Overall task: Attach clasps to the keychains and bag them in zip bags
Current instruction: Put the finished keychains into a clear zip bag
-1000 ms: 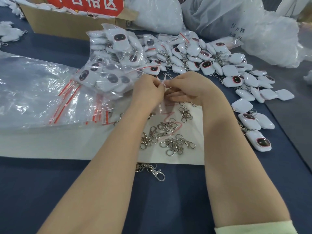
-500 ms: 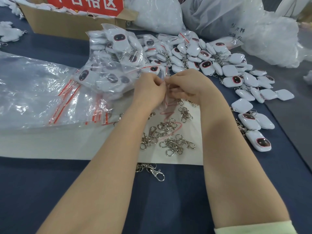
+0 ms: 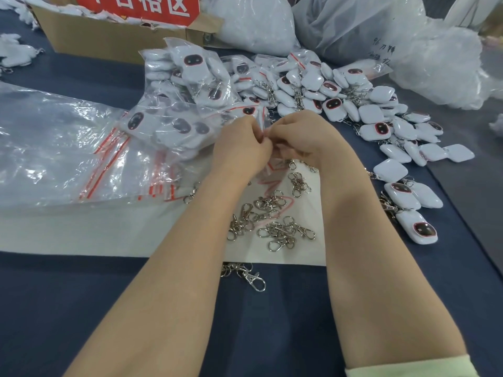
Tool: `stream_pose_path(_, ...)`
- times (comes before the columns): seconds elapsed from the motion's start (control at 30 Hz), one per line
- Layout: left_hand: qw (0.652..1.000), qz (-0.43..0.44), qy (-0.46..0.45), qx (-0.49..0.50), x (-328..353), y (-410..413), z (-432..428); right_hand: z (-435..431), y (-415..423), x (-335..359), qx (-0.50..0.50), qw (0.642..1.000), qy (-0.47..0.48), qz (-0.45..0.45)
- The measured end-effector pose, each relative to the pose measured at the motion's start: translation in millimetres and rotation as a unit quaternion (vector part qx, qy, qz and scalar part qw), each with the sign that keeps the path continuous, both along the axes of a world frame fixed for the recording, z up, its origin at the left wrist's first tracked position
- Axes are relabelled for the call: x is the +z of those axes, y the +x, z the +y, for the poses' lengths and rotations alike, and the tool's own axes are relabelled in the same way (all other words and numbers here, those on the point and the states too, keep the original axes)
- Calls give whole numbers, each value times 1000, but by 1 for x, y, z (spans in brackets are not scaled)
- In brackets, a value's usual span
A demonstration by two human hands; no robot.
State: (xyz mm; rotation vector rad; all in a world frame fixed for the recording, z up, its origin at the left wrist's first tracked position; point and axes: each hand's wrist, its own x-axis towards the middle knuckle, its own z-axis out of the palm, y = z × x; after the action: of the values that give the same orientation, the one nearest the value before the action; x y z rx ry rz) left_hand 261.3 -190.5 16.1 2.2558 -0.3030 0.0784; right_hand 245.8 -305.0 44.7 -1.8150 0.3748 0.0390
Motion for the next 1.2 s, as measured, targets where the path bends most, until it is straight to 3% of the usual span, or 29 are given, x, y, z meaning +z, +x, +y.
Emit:
stream_pose_path(0.2,997,-45,9,56,2,3,8,-13,4,-7,-40,984,-170,21)
stream_pose_path(0.37,982,-132,-90,102,21,-4,13,-15,7,-9,-35,979,-200,35)
stream_pose_path(0.53,973,-188,-122,49,33,-13,4,-10,5,-5,31,978,-205,35)
stream_pose_path(0.7,992,-102,75,-27,13,-7,-1,-18,0,-3,20,977,-209,31)
stream_pose_path(0.77,988,-58,132,-54,2,-3,-1,-27,2,-5,-77,961,-265,-16)
stream_pose_path(0.83,986,-28,155,-62,-3,-1,0,-38,1,-5,-190,920,-339,-53)
stream_pose_path(0.9,984,-20,165,-62,-5,0,0,-53,-1,-6,-279,884,-375,-17)
stream_pose_path(0.97,984,-17,164,-62,-5,1,-1,-67,-7,-7,-324,874,-358,53)
stream_pose_path(1.1,985,-1,156,-67,-4,1,-1,-82,-15,-15,-291,876,-341,177)
stream_pose_path(1.2,986,1,154,-70,-3,1,0,-74,-9,-14,-214,902,-344,149)
